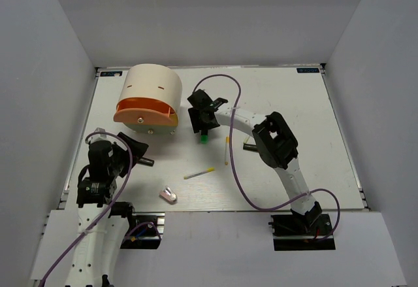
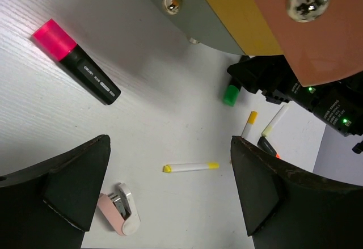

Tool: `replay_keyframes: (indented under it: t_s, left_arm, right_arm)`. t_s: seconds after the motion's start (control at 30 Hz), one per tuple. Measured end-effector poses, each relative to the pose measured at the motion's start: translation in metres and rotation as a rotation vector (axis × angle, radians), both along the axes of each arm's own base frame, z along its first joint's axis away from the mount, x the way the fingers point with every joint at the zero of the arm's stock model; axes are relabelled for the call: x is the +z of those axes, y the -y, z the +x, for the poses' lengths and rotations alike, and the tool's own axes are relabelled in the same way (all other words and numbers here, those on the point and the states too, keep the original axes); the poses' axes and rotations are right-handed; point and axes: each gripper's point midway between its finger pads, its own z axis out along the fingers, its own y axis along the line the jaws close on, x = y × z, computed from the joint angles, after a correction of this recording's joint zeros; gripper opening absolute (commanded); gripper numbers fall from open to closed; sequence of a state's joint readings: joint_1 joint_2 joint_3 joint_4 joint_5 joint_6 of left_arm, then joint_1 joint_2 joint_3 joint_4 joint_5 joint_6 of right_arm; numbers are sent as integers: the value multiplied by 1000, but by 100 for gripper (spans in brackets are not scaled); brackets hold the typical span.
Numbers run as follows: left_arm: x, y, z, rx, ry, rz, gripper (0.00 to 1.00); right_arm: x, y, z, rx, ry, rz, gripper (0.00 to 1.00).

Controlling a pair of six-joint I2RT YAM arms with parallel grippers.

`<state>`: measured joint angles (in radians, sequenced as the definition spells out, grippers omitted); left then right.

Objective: Sort the stationery into containers
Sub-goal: Grab a piece of stationery with the right arm

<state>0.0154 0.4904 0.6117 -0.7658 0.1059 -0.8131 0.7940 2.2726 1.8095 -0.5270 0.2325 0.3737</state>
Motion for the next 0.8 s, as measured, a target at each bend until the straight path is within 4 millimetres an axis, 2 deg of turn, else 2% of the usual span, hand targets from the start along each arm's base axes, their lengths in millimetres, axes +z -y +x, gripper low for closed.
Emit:
replay_keyframes:
  t_s: [0.07, 0.1, 0.13, 0.3, 0.33, 0.4, 0.57, 0.67, 0.73, 0.8]
  left_arm:
    - [-5, 0, -1, 8, -11, -7, 97]
    - [-8, 0, -1, 11, -17, -12, 97]
    - [-12, 0, -2, 15, -25, -14, 97]
    - [-19, 0, -3, 22, -41, -19, 97]
    - [-19, 0, -4, 23, -41, -21, 97]
    - [-20, -1, -4, 27, -36, -23, 97]
    - [-20, -1, -5, 40, -20, -37, 96]
    - [-24, -1, -6, 53, -22, -49, 94]
    - [-28, -1, -6, 65, -31, -60, 94]
    - [-33, -1, -7, 76, -43, -72, 94]
  right_arm:
    - [-1, 5, 2, -13, 13, -13, 59]
    - [-1, 7, 3, -16, 16, -17, 49]
    - [-1, 10, 4, -15, 19, -22, 43]
    - [-2, 23, 5, -23, 4, -10, 21]
    - [-2, 26, 4, -12, -1, -9, 12]
    - [-1, 31, 2, 11, -20, -4, 2]
    - [6, 50, 0, 97, -52, 3, 0]
    - [31, 61, 4, 195, -12, 28, 0]
    - [64, 61, 12, 272, 57, 71, 0]
    - [111, 56, 17, 376, 172, 133, 0]
